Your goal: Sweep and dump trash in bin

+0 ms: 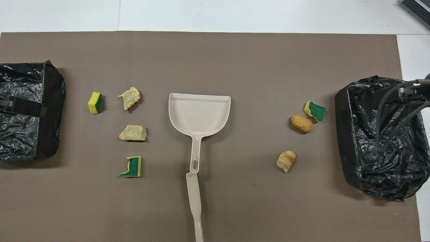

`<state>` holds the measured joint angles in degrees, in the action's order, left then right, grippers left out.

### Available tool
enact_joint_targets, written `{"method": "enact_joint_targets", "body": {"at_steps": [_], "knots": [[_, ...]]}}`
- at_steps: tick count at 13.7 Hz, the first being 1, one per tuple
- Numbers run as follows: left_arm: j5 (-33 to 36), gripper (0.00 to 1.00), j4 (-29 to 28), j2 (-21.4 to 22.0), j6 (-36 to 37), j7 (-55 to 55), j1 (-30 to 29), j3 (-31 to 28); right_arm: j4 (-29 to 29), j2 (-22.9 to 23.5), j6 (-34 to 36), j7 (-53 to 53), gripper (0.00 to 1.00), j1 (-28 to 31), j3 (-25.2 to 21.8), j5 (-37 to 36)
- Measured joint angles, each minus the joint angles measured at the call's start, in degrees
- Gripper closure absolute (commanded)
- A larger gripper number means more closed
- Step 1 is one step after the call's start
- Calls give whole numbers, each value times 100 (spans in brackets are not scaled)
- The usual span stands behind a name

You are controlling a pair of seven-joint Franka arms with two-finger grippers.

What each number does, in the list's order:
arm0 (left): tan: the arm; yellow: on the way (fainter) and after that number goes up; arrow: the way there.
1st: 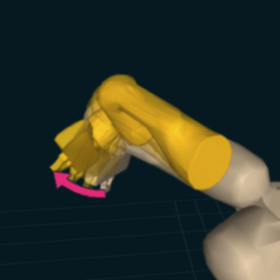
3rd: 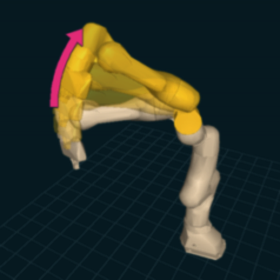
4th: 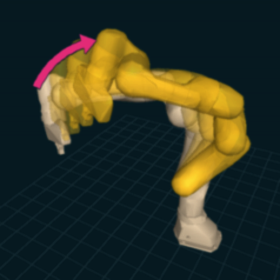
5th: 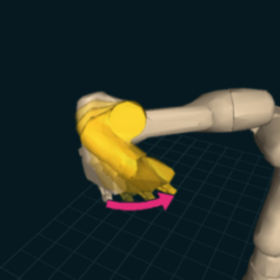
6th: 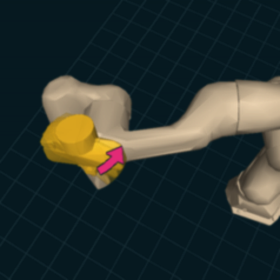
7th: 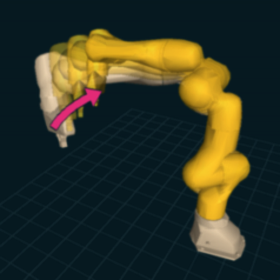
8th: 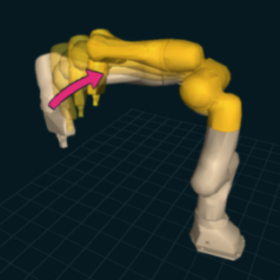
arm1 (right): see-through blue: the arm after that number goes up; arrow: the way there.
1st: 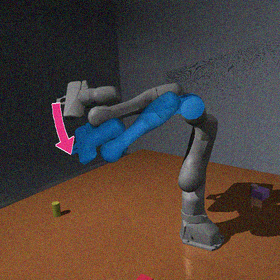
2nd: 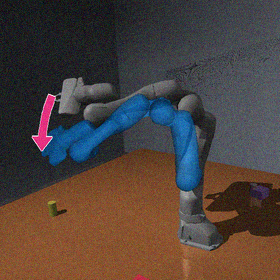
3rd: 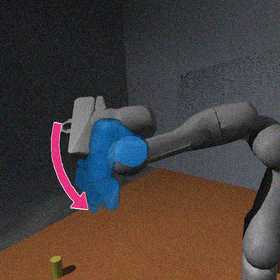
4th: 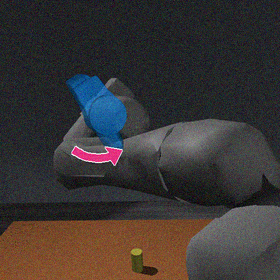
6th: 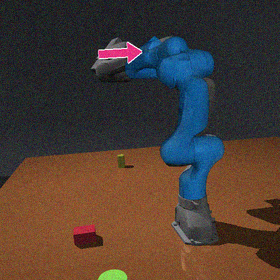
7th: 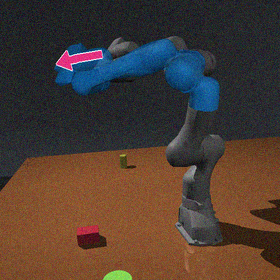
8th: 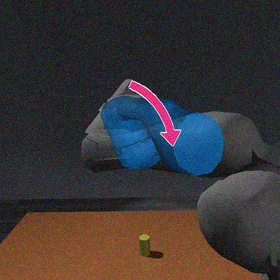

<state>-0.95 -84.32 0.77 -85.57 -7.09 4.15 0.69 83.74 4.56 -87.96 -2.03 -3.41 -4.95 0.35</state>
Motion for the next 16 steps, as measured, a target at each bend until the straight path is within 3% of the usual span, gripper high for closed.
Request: {"method": "enact_joint_targets", "body": {"at_steps": [11, 14, 16], "knots": [[-25, 0, -26, 9, 5, 2, 25, 187, 170, -107, 15, -8, 0, -79, -31, 3], [-67, 0, -415, 214, 1, 152, 62, 721, 180, -119, 14, -8, 0, -108, -14, 3], [-210, 0, -1010, 517, -177, 731, 166, 1142, 182, -126, 35, 3, 0, -115, -12, 4]]}}
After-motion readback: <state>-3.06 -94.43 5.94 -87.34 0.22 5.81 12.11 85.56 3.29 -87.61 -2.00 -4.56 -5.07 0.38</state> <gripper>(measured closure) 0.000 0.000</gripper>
